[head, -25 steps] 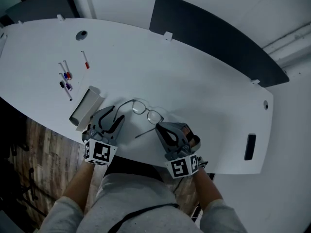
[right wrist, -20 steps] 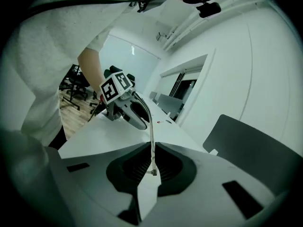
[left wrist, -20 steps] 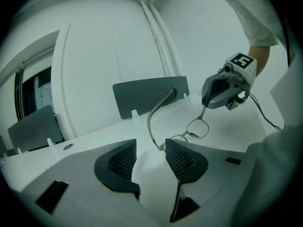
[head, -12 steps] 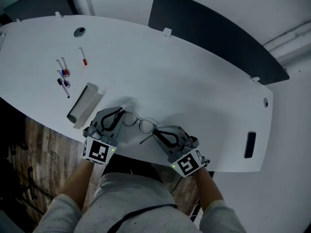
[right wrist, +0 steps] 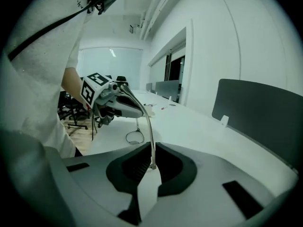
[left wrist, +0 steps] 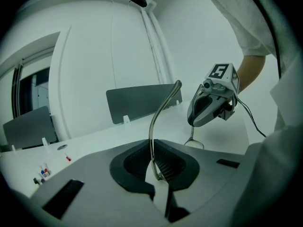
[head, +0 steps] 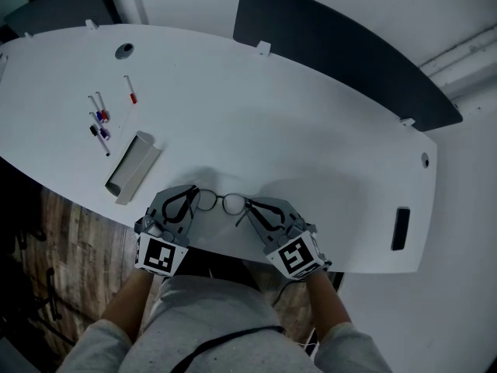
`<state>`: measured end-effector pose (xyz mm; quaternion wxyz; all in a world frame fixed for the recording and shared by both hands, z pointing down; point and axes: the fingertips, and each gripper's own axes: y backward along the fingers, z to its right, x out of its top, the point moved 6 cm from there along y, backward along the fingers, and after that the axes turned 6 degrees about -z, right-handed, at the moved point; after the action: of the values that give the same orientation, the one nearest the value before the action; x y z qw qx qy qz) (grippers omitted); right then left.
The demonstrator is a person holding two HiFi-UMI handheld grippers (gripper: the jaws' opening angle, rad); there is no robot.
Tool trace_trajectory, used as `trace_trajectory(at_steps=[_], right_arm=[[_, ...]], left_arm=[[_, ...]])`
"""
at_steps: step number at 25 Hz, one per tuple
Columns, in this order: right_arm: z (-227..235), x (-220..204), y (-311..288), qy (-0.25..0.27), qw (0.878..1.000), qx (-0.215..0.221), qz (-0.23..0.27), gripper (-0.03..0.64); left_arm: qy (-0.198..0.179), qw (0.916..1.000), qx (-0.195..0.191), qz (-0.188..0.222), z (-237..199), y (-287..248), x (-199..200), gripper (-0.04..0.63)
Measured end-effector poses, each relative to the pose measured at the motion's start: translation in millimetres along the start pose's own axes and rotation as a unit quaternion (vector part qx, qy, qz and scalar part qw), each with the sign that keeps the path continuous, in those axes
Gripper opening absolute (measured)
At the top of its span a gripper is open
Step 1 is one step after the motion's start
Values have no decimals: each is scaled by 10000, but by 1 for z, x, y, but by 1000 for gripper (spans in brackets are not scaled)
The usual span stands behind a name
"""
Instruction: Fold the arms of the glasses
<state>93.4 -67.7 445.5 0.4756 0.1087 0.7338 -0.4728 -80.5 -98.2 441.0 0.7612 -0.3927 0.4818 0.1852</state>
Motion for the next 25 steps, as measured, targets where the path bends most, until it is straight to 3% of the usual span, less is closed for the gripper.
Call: trace_trajectory(at_steps=[5,8,10,12,13,18,25], right_arm=[[4,1,-2,-620,9976,-293,134,38],[8,0,0,-890,9950,-340,286,147],[8,-1,1,-892,9946,-418,316,146],[5,-3,5,-953,9938,-494,300,146],[4,-3,6,-926,9937,-535,344,146],[-1,0,11,-627,9939,-691,588,109],[-3,2,7,-638,9911,-962,664,40]], left_arm=[[79,9998,99,-132,3,2,-3,31],[181,9996,109,-205,4,3,-8,31],[247,9996,7,-151,5,3,-8,56],[195,9997,-119,-71,5,4,-4,161],[173,9997,-157,-84,6,5,-5,178],[91,9998,-177,-74,8,13,-4,178],[-27,10000,9,-3,9,26,-4,165]])
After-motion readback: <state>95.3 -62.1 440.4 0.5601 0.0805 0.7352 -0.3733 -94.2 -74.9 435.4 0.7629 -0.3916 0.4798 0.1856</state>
